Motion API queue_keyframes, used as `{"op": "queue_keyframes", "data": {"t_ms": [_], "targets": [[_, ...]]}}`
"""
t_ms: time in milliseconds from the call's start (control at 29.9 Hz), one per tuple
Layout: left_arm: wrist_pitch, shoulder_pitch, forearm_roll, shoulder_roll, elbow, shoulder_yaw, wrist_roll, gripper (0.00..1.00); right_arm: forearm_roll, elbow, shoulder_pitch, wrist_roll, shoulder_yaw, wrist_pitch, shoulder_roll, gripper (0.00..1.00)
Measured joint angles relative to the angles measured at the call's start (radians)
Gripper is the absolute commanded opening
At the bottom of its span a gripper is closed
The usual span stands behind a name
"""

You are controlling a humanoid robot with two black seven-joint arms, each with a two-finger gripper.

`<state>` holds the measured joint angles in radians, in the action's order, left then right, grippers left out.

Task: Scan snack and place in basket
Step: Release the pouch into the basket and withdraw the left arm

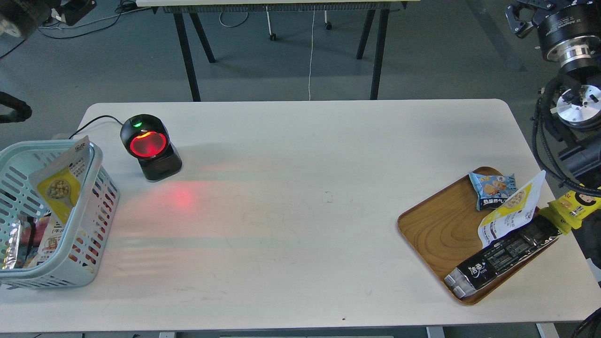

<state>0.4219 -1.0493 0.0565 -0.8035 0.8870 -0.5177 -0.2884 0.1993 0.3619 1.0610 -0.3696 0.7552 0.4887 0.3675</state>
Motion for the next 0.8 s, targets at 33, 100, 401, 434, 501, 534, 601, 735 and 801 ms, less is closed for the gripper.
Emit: {"op": "queue_keyframes", "data": {"t_ms": [33, 100, 401, 434, 501, 534, 601, 735, 801], "targets": [[0.025, 0.001, -0.036, 0.044, -0.06, -0.029, 0.001, 0.99, 0.0, -0.001, -0.002, 0.015, 0.022, 0.0, -0.004, 0.99], [0.053, 0.001, -0.091, 0.132, -0.175, -0.084, 0.006, 0.99, 0.0, -0.005, -0.005, 0.038, 0.058, 0.0, -0.02, 0.99], [0.067, 0.008, -0.192, 0.355, -0.494, -0.246, 0.009, 0.99, 0.005, -0.007, -0.044, 0.07, 0.107, 0.0, -0.085, 0.99], [0.067, 0.008, -0.207, 0.373, -0.519, -0.254, 0.01, 0.99, 0.013, -0.006, -0.046, 0.074, 0.11, 0.0, -0.089, 0.99], [0.067, 0.008, -0.229, 0.401, -0.543, -0.262, 0.01, 0.99, 0.033, -0.006, -0.049, 0.078, 0.116, 0.0, -0.093, 0.99], [0.067, 0.008, -0.234, 0.414, -0.548, -0.263, 0.008, 0.99, 0.041, -0.007, -0.05, 0.079, 0.118, 0.0, -0.094, 0.99], [0.067, 0.009, -0.239, 0.44, -0.55, -0.264, 0.003, 0.99, 0.047, -0.009, -0.056, 0.079, 0.119, 0.0, -0.094, 0.99], [0.067, 0.008, -0.241, 0.471, -0.549, -0.265, -0.002, 0.99, 0.049, -0.01, -0.069, 0.079, 0.115, 0.0, -0.094, 0.99], [0.067, 0.008, -0.242, 0.475, -0.548, -0.266, -0.003, 0.99, 0.049, -0.008, -0.069, 0.079, 0.115, 0.0, -0.092, 0.99]]}}
